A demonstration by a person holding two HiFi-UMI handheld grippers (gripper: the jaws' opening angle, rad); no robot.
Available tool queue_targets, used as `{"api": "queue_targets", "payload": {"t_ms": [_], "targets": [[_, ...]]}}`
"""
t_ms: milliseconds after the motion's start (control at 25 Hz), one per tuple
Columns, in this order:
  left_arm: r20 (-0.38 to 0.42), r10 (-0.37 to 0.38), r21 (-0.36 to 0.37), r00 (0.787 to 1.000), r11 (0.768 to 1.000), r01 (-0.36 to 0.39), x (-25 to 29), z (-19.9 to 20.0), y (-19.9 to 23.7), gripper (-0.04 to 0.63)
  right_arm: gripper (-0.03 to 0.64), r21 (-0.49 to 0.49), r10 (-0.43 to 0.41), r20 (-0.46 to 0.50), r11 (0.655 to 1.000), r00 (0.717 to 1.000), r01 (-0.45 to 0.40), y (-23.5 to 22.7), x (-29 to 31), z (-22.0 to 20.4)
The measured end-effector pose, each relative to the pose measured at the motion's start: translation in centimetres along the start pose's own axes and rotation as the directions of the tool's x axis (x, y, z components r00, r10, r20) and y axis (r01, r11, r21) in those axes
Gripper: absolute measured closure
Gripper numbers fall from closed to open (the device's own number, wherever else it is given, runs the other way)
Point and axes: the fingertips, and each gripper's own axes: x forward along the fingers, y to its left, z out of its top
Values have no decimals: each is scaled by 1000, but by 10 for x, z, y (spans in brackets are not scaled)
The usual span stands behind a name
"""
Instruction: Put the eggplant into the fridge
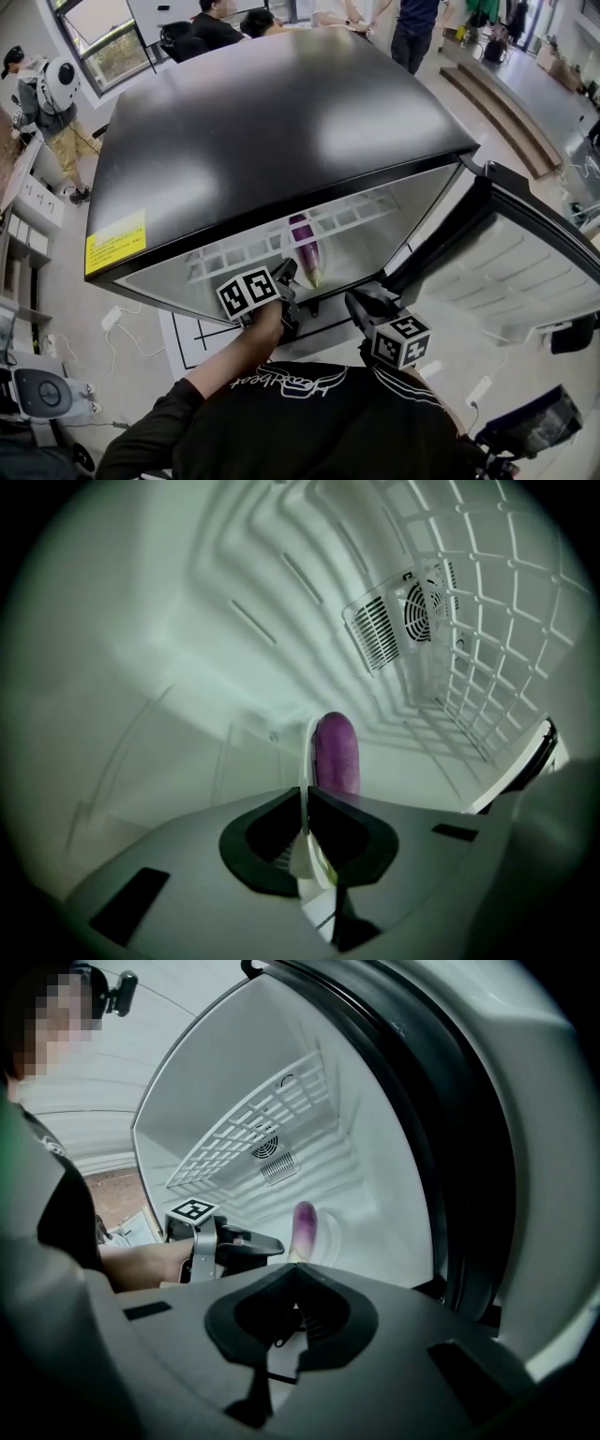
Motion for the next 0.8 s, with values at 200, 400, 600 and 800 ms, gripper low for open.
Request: {"api": "queue_targets", "payload": {"t_ms": [200, 400, 600, 800], "targets": [[-2, 2, -13, 1000, 1000, -2, 3, 4, -1, 571, 611, -2, -8, 10, 1000, 1000, 8, -4, 0, 2], [-7, 32, 17, 999, 999, -32, 5, 6, 1, 571, 611, 3, -10, 19, 1000, 1000, 10, -4, 0, 3], [-13, 66, 39, 998, 997, -65, 6, 5, 3, 566, 611, 12, -12, 22, 1000, 1000, 12, -4, -1, 4], [-40, 77, 52, 996, 996, -75, 6, 2, 1, 456, 611, -2, 6, 24, 1000, 1000, -6, -1, -1, 3]]}}
